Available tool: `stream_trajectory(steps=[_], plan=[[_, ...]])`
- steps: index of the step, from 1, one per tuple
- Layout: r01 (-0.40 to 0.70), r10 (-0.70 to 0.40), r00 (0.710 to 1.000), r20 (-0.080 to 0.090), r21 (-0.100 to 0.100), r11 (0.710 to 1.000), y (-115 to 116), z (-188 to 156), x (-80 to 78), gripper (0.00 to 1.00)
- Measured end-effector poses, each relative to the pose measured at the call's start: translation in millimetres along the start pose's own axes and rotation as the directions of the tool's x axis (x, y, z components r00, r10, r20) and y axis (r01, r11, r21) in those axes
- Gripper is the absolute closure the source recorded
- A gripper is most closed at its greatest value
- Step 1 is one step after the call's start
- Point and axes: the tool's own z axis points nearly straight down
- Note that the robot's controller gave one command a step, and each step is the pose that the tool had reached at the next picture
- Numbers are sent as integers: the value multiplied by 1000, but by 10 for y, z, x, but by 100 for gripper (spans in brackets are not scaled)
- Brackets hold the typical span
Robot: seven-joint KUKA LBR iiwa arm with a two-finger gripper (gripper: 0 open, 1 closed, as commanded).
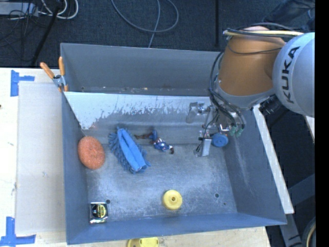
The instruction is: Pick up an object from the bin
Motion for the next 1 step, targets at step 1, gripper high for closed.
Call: stream_trajectory(steps=[1], plan=[[0, 0, 1000, 8, 0, 1000, 0, -50, -11, 0]])
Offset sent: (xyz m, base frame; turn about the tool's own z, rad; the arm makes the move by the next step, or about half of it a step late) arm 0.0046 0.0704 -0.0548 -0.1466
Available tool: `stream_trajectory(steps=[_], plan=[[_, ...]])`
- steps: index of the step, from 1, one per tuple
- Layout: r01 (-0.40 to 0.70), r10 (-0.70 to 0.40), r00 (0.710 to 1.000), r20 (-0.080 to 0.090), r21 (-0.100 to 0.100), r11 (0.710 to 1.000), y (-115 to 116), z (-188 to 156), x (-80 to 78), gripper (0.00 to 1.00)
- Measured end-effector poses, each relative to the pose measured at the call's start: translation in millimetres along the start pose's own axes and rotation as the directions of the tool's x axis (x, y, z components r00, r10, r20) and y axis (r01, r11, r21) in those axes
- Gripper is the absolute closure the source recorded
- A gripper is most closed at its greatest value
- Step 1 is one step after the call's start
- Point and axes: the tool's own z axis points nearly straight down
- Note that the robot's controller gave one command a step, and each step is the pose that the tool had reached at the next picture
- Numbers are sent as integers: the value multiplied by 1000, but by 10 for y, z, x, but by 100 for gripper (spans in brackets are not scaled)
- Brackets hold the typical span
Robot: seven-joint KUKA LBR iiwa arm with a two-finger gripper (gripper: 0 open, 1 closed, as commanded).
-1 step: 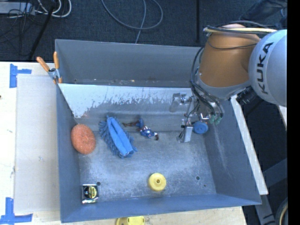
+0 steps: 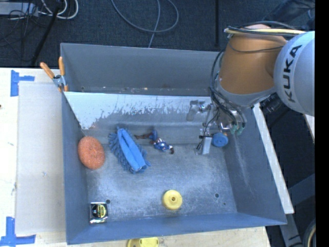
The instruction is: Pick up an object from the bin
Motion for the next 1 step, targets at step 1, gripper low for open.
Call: stream_trajectory(steps=[1], plan=[[70, -70, 998, 4, 2, 998, 344, 289, -30, 0]])
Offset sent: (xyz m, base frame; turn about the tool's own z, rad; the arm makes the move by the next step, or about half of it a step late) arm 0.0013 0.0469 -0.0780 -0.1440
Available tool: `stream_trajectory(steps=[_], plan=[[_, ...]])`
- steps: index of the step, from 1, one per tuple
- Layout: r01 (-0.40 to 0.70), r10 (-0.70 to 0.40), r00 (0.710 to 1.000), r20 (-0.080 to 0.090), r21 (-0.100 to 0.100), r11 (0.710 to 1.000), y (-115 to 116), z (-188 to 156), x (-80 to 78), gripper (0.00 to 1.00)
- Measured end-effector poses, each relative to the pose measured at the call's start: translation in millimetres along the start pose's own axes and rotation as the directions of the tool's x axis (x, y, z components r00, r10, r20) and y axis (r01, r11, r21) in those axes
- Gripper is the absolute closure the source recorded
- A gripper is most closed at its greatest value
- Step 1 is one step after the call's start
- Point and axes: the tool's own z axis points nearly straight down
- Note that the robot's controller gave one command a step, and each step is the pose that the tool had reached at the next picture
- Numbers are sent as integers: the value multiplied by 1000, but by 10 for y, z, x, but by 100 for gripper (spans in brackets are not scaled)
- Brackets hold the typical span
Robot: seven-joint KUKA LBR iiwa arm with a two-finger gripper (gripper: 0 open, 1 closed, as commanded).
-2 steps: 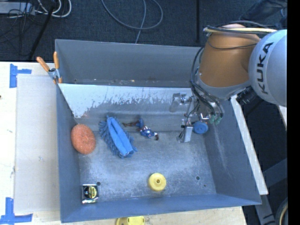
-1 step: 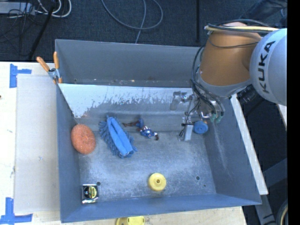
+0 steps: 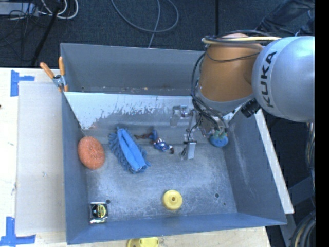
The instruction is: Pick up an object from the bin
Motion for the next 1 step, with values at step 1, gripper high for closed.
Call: stream_trajectory(steps=[1], plan=[[73, -73, 997, -4, -2, 997, 136, 497, 8, 100]])
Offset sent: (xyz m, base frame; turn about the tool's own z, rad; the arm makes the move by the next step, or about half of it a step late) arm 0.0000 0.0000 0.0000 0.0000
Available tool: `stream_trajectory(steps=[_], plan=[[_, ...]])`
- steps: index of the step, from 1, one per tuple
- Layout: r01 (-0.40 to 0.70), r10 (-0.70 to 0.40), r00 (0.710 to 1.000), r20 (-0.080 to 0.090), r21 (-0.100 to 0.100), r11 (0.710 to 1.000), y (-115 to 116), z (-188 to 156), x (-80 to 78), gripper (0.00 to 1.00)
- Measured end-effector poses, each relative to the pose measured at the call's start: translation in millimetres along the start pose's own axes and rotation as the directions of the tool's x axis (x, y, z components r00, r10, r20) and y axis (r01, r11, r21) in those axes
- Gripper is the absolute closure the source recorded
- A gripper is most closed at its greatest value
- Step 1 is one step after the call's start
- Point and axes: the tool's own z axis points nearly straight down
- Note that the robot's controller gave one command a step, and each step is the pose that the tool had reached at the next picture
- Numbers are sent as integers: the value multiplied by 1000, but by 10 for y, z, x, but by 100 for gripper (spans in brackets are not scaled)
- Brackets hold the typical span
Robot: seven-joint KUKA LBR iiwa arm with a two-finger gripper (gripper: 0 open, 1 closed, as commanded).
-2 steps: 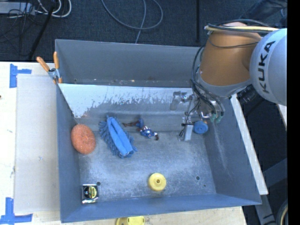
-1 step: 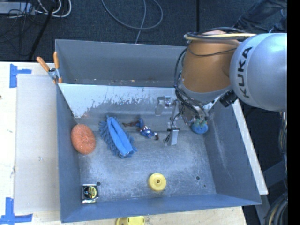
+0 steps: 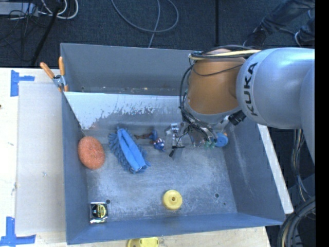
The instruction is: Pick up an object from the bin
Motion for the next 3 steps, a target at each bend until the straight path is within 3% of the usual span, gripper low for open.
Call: stream_trajectory(steps=[1, 2, 3], plan=[[-1, 1, 1000, 0, 0, 1000, -1, 0, 0, 0], [-1, 1, 1000, 0, 0, 1000, -1, 0, 0, 0], [-7, 7, 1000, 5, 2, 1000, 441, 323, 76, 0]])
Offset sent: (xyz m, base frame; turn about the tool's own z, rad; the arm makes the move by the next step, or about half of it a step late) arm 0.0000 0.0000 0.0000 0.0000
